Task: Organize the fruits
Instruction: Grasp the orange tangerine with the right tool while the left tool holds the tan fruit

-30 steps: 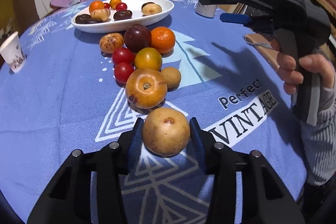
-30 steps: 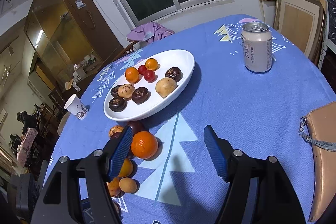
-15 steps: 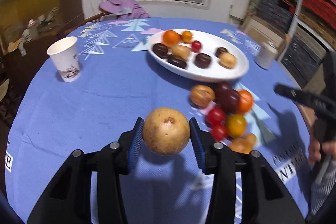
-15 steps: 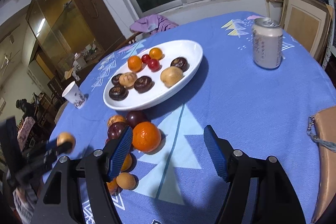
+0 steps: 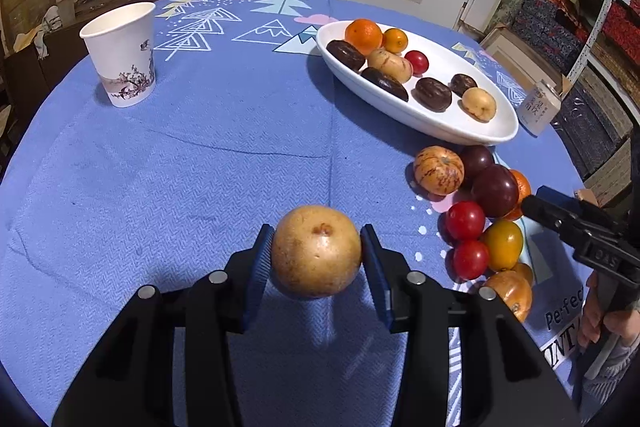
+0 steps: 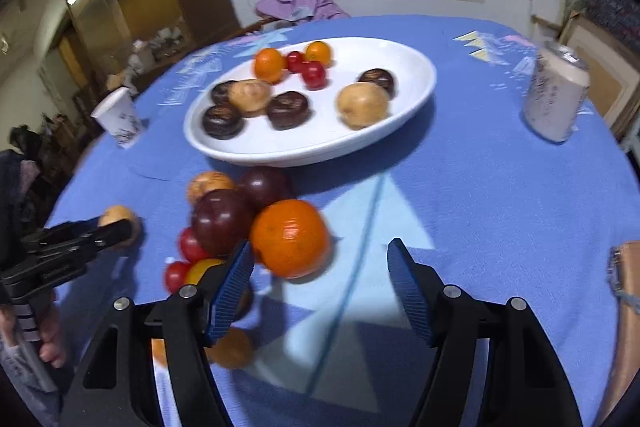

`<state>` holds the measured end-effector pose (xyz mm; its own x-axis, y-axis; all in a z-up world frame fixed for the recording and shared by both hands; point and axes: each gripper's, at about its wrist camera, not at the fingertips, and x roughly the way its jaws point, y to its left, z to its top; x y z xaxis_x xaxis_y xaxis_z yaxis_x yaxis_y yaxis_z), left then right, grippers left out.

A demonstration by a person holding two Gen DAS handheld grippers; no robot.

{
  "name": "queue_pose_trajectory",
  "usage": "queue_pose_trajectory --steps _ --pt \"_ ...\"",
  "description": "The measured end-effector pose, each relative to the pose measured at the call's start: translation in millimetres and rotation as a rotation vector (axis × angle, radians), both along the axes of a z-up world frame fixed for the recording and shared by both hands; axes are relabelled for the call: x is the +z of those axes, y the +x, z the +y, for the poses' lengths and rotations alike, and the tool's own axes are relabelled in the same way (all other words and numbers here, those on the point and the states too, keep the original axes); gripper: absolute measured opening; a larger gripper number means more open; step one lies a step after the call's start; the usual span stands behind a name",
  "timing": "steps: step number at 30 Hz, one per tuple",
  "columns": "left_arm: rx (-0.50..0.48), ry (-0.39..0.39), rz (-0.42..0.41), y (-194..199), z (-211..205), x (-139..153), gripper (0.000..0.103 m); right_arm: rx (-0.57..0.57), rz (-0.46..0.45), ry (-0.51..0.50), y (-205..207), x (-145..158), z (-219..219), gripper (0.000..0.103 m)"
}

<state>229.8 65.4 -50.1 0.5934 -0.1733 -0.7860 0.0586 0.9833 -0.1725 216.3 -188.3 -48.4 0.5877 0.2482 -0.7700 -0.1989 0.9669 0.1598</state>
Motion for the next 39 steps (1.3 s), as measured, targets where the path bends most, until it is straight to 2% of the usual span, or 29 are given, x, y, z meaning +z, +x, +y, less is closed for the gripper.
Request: queue_pose_trajectory --steps 6,8,14,20,24,27,29,31,34,39 --pt "0.002 0.003 0.003 -1.1 -1.5 -0.8 0.044 -0.095 -0.027 0.043 -3.5 9.1 -36.2 0.071" --pt "0.002 0.006 0.002 -1.7 -2.0 -0.9 0.044 -0.09 -0.036 0.089 -5.0 12.0 -38.8 0.071" --pt "0.002 0.018 -0.005 -3.0 -3.6 -1.5 0.044 -0.012 -0.041 0.108 -10.1 11.0 -17.6 0.07" --pt "-0.002 0.04 -0.009 -4.0 -6.9 -3.3 0.044 0.047 -0.015 0.036 -10.5 -0.3 8.2 0.07" --pt "0.002 0.05 -0.002 -3.5 -7.6 -5.8 0.044 -0.005 -0.018 -0.037 -0.5 -6.3 6.1 0.069" --pt "0.002 0.044 0.0 -3.4 -6.6 -5.6 0.044 -0.048 -0.034 -0.022 -1.9 1.8 -8.3 0.069" --pt "0.004 0.04 0.001 -3.4 -5.9 -5.6 0.044 -0.049 -0.024 0.047 -2.0 4.3 -16.6 0.069" --pt "0.003 0.045 0.0 -3.6 -6.8 -5.7 0.044 -0.029 -0.01 0.084 0.7 2.3 -13.6 0.063" --pt "0.004 0.044 0.001 -3.3 -6.2 -5.8 0.044 0.023 0.009 0.068 3.3 -5.1 1.6 0.047" --pt "0.003 0.046 0.003 -3.3 -6.8 -6.2 0.044 0.029 0.0 0.045 2.1 -6.4 8.3 0.047"
